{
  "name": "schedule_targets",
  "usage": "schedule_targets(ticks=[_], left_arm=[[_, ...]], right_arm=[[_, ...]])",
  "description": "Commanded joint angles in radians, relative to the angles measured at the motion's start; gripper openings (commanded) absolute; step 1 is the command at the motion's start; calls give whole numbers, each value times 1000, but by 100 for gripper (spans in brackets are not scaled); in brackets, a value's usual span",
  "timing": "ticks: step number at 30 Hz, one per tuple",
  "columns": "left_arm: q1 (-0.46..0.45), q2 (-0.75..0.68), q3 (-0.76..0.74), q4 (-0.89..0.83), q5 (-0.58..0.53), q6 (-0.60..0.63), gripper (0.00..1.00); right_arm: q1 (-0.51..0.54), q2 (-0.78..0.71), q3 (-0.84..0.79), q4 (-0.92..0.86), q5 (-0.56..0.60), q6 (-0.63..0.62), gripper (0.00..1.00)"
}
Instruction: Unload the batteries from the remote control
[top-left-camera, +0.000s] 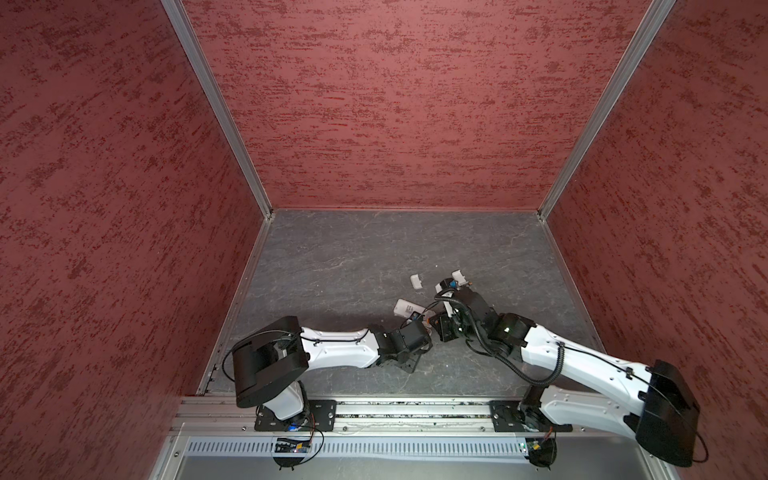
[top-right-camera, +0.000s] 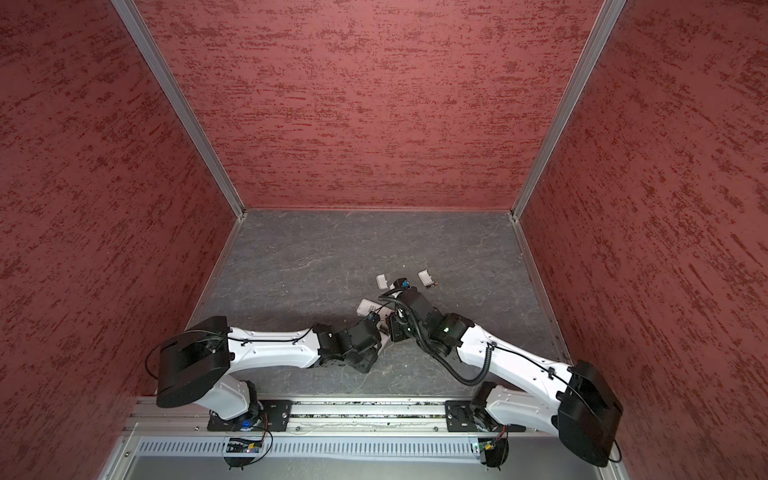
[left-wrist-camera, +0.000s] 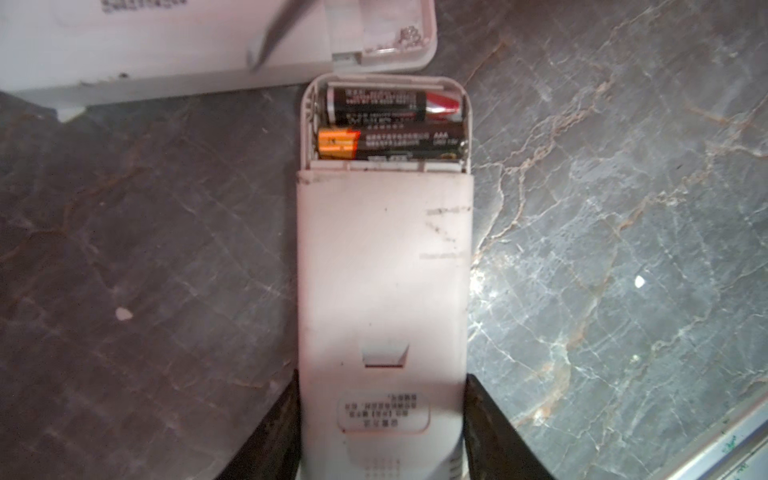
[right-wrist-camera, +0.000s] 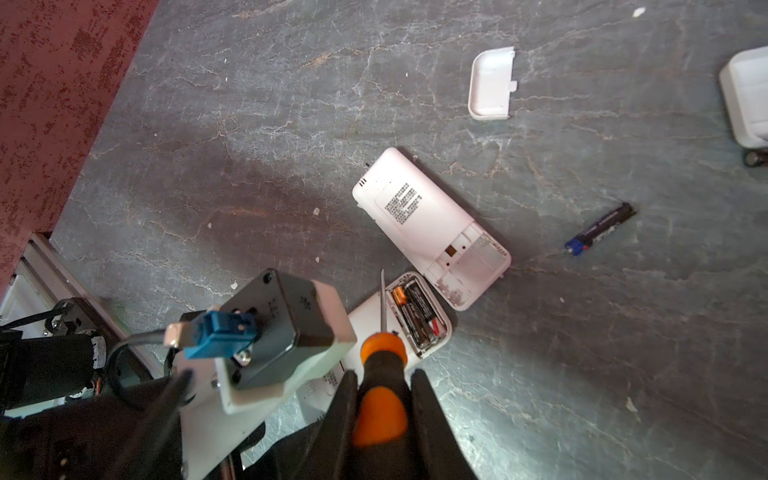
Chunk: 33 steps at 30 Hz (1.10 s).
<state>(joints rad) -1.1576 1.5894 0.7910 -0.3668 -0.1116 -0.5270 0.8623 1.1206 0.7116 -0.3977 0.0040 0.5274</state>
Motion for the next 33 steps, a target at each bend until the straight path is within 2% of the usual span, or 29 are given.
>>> schedule_targets(ticks=[1, 7, 11, 33], left_arm=[[-14, 44, -55, -63, 111, -34, 34], [-14, 65, -55, -66, 110, -37, 34], [-15, 76, -52, -65, 112, -39, 33], [-31, 76, -53, -65, 102, -41, 32]], right_arm=[[-2, -20, 21, -79, 13, 18, 0], [-2, -123, 14, -234, 37, 63, 0], [-3, -166, -7, -269, 37, 89, 0], [-2, -71, -9, -167, 5, 64, 0]])
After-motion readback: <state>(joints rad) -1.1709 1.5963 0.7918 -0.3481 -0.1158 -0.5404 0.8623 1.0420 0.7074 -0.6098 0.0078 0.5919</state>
